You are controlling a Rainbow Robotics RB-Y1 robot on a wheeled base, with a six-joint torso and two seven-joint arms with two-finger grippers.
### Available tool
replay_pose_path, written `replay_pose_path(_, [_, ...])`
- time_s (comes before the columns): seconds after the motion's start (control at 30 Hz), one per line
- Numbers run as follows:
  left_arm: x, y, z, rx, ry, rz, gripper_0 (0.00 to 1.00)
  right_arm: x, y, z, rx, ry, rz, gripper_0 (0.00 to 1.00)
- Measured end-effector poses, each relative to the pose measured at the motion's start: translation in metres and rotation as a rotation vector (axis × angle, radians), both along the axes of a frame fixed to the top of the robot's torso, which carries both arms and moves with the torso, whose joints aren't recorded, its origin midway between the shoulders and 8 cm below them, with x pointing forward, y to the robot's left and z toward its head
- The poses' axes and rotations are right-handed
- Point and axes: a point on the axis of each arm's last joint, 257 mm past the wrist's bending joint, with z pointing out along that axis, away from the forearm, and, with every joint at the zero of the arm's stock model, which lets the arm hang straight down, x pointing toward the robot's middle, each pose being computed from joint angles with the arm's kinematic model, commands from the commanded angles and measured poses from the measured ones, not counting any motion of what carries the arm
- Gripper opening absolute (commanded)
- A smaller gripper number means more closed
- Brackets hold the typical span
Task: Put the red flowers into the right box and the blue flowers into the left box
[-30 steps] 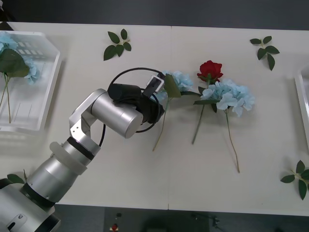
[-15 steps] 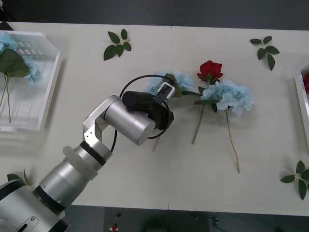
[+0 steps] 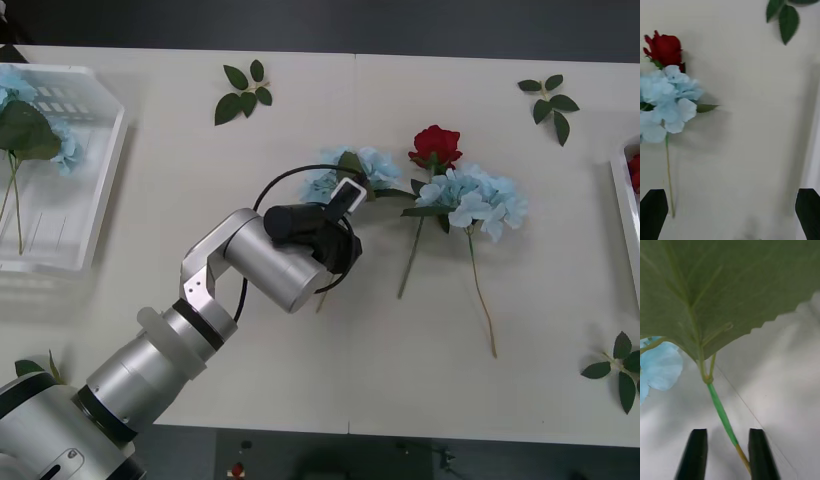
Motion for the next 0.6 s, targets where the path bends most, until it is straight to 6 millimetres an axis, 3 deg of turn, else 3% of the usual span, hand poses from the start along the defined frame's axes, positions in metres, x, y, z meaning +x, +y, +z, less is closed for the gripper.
replay_pose_path(0.03, [0.001, 0.001, -0.001, -0.002, -0.003, 0.001, 0.01, 0.003, 0.013, 0.000, 0.002, -0.020, 0.021, 1.00])
replay_pose_path(0.17, [0.006, 0.006, -0.004, 0.015, -0.022, 0.005, 0.00, 0.013, 0.058, -0.001, 0.046, -0.067, 0.086, 1.00])
replay_pose_path(0.3, [0.007, 0.007, -0.004, 0.023, -0.028, 0.006, 0.00, 0.017, 0.098, -0.019, 0.077, -0.040, 0.152, 1.00])
replay_pose_path(0.43, [0.008, 0.009, -0.001, 0.023, -0.035, 0.007, 0.00, 0.022, 0.123, -0.043, 0.045, 0.006, 0.213, 1.00])
replay_pose_path(0.6, [0.014, 0.024, 0.039, -0.051, -0.100, 0.039, 0.00, 0.026, 0.146, -0.066, 0.031, 0.065, 0.265, 1.00])
